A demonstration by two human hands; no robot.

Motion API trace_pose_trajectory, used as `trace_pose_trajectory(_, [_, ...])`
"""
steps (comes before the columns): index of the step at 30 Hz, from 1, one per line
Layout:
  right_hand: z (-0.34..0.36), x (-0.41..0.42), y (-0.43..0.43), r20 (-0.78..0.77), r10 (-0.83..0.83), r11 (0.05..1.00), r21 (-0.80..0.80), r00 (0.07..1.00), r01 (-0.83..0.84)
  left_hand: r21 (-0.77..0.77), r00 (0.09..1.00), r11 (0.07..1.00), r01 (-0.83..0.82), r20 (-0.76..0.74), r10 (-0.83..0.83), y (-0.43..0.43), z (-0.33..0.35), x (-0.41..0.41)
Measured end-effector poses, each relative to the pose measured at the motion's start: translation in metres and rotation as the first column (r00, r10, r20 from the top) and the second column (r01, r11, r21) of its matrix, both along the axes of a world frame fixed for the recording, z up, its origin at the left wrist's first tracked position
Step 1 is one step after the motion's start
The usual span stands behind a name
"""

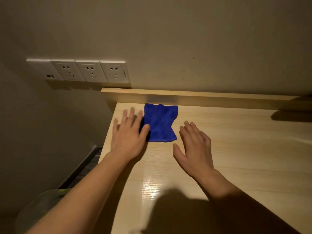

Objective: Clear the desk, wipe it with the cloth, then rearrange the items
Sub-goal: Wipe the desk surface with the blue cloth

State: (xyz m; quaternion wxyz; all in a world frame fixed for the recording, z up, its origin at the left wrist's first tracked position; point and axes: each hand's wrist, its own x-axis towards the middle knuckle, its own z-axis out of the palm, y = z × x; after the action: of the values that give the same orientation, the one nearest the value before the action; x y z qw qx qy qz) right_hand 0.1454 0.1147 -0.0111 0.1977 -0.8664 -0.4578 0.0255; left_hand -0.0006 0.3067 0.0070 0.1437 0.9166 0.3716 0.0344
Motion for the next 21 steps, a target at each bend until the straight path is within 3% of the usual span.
trace_pose_trajectory(4, [0.026, -0.008, 0.069, -0.06, 0.133, 0.99, 0.056, 0.989, -0.13, -0.062, 0.992, 0.993, -0.103, -0.084, 0.098, -0.006, -0.02, -0.052])
trace_pose_trajectory(9, [0.021, 0.001, 0.152, -0.106, 0.123, 0.94, -0.307, 0.987, -0.15, -0.006, 0.989, 0.996, -0.085, -0.122, 0.084, -0.006, -0.027, -0.051])
trace_pose_trajectory(11, [0.01, 0.004, 0.156, -0.111, 0.123, 0.916, -0.369, 0.986, -0.156, 0.008, 0.987, 0.997, -0.072, -0.146, 0.072, -0.005, -0.027, -0.053])
trace_pose_trajectory(21, [-0.008, -0.011, 0.128, 0.057, 0.113, 0.93, -0.358, 0.992, -0.085, -0.004, 0.984, 0.998, -0.058, -0.171, 0.056, 0.003, -0.033, -0.053])
